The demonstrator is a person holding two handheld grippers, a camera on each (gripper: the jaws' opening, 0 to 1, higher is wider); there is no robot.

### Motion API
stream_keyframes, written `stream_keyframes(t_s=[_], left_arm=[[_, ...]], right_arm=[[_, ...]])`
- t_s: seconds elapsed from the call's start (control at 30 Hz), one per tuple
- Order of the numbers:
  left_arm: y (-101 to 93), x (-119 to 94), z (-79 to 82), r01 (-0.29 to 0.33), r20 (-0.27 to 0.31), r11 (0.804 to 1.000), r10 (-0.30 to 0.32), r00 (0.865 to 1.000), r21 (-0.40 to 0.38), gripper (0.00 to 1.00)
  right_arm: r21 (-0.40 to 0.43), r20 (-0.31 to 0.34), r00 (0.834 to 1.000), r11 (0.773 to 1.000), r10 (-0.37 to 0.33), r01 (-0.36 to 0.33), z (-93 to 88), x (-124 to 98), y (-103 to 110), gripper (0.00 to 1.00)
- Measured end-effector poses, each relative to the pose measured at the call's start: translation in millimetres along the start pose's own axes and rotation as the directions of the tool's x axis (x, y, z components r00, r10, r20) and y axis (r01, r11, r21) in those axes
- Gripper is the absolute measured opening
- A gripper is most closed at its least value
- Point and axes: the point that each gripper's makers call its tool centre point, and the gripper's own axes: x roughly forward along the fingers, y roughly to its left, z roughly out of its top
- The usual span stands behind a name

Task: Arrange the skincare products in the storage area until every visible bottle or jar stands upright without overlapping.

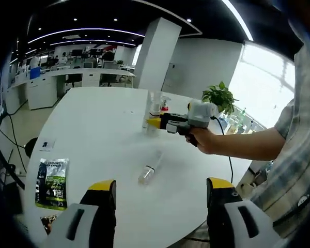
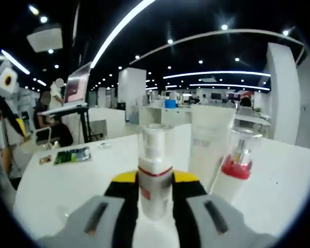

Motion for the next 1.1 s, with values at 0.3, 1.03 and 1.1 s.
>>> stream_keyframes(t_s=[0.3,1.03,1.1], left_arm=[[8.5,3.9,-1.7,-0.021,-0.02,1.0,0.021,1.0,-0.005,0.73],[9.7,22.3,1.1,0.014,-0.055,1.0,-0.013,0.998,0.005,0.71],[8.2,22.9,3.3,0.018,-0.049,1.0,-0.017,0.999,0.003,0.71]], right_arm=[[-0.008,-0.016,1.0,1.0,0.001,-0.001,-18.4,5.0,-4.1,0.22],[-0.014,-0.02,0.999,0.999,-0.035,0.034,-37.2,-2.1,-19.6,0.23],[-0.032,-0.027,0.999,0.999,-0.039,0.038,-36.9,-2.2,-18.7,0.23]])
